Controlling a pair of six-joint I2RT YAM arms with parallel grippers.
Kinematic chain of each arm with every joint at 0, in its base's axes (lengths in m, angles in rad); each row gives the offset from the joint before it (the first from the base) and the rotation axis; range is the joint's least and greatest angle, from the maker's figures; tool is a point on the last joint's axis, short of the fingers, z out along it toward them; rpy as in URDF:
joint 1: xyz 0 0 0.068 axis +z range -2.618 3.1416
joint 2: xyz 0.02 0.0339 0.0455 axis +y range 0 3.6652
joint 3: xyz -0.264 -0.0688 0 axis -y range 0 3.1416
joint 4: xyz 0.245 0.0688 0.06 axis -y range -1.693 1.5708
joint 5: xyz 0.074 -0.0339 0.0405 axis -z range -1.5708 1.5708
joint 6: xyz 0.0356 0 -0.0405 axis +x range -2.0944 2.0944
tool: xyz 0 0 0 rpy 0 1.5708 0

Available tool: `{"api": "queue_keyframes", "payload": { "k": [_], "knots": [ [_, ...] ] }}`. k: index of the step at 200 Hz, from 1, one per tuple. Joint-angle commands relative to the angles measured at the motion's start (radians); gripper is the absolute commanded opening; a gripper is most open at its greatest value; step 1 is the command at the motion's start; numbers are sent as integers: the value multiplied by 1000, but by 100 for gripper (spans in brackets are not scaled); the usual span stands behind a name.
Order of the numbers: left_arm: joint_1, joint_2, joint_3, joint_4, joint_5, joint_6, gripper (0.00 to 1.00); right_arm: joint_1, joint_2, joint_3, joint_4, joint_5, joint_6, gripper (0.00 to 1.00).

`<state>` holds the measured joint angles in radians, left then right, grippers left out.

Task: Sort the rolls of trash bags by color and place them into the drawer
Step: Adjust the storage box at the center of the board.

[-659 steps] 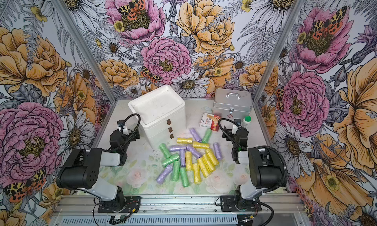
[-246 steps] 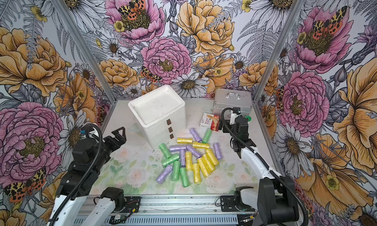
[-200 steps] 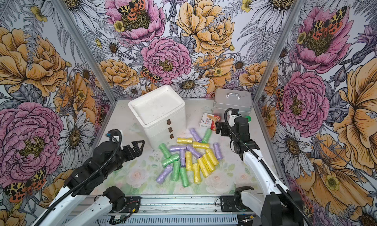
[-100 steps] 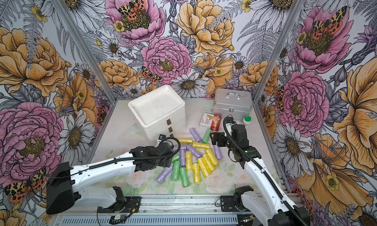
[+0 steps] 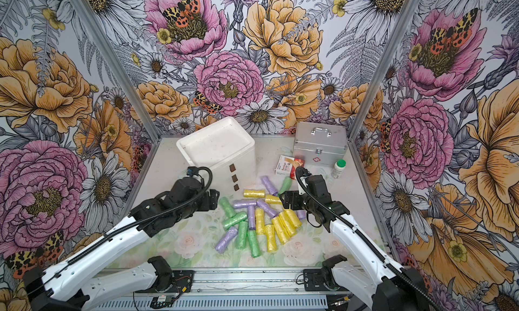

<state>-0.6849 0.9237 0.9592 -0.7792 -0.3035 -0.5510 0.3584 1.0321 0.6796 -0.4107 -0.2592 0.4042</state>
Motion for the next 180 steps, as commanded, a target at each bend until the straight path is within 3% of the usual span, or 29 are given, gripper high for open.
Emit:
{"api": "queue_keyframes", "payload": {
  "k": [1, 52, 76, 136, 180],
  "knots": [
    [106, -60, 72, 34, 82, -27, 89, 41, 35, 91, 27, 15, 23, 90],
    [473, 13, 208, 35, 414, -122, 92, 131, 118, 185, 47, 53, 42, 89],
    [566, 107, 290, 32, 475, -121, 90, 158, 143, 215, 48, 73, 53, 88],
    [582, 415, 470, 3, 429, -80, 77, 184, 201, 291, 48, 95, 96, 79],
    [559, 522, 595, -97, 294, -32, 73, 197, 206, 295, 49, 106, 103, 79]
  ]
}}
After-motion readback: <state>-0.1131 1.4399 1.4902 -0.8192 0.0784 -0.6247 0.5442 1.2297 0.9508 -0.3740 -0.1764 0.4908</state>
